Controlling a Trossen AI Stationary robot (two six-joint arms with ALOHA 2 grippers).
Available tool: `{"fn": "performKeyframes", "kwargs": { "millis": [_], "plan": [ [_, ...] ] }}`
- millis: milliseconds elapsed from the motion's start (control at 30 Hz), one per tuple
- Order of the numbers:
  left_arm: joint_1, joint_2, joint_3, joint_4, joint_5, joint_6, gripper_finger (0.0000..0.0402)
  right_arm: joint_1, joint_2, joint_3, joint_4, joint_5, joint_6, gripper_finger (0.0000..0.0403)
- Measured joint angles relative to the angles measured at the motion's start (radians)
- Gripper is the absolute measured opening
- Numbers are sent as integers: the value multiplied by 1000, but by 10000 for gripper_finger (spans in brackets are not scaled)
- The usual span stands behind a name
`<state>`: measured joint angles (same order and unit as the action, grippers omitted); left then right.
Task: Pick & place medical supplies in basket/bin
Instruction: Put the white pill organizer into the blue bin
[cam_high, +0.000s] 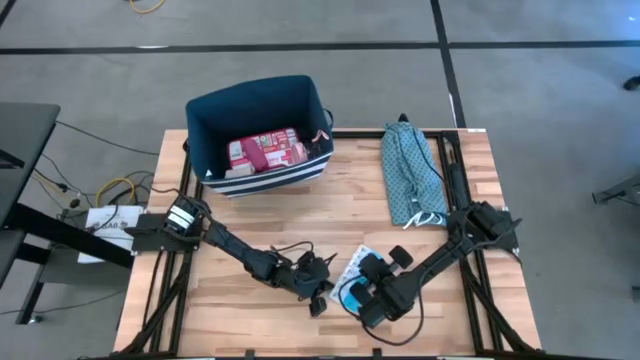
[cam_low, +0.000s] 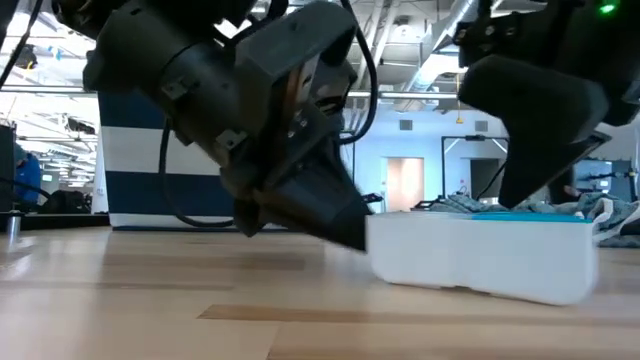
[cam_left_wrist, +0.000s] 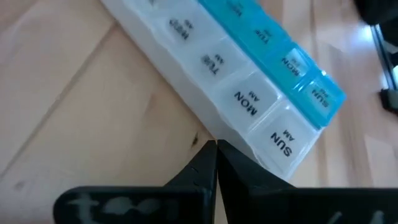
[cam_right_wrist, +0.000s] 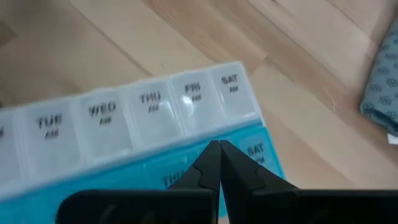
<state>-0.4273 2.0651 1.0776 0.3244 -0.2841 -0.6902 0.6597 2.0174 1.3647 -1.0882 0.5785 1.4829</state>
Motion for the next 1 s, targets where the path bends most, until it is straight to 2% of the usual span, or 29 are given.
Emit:
{"fn": "performKeyframes", "kwargs": {
  "millis": [100, 267, 467, 667, 833, 1000],
  "plan": [
    [0, 0, 0, 51, 5, 10, 0, -2, 0, 0, 1, 0, -30, 0],
    [-1, 0, 1, 107, 72, 53, 0, 21, 0, 0, 41, -1, -44, 0],
    [-5, 0, 1, 86, 13, 57, 0, 99, -3, 1, 116, 0, -32, 0],
    [-9, 0, 0, 75, -55, 120, 0, 232, -6, 1, 100, 10, 131, 0],
    [-11, -3, 1, 68, -128, 184, 0, 344, -10, 1, 70, 86, 317, 0],
    [-11, -3, 24, 35, -178, 234, 0, 438, -10, 1, 81, 156, 412, 0]
  ]
}}
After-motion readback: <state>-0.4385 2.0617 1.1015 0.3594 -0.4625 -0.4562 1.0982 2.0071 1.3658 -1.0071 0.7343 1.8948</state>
